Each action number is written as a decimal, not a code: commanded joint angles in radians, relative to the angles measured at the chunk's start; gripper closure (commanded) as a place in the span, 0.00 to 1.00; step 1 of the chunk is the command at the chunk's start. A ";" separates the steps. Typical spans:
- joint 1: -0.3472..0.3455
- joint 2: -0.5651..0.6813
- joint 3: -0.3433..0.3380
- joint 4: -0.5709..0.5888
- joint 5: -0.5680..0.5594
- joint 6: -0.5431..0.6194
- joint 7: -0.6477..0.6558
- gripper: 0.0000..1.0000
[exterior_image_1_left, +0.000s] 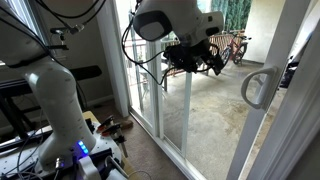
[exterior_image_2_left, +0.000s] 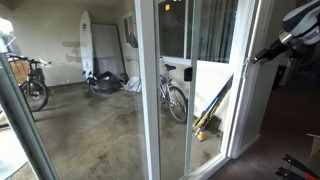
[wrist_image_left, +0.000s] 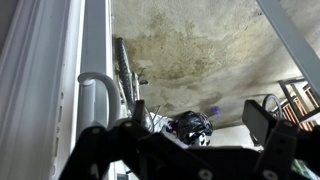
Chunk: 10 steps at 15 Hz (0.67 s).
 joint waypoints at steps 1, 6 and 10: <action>0.052 0.042 -0.072 0.063 0.063 -0.038 -0.014 0.00; 0.056 0.023 -0.088 0.054 0.040 -0.042 0.000 0.00; 0.056 0.023 -0.086 0.054 0.040 -0.042 0.000 0.00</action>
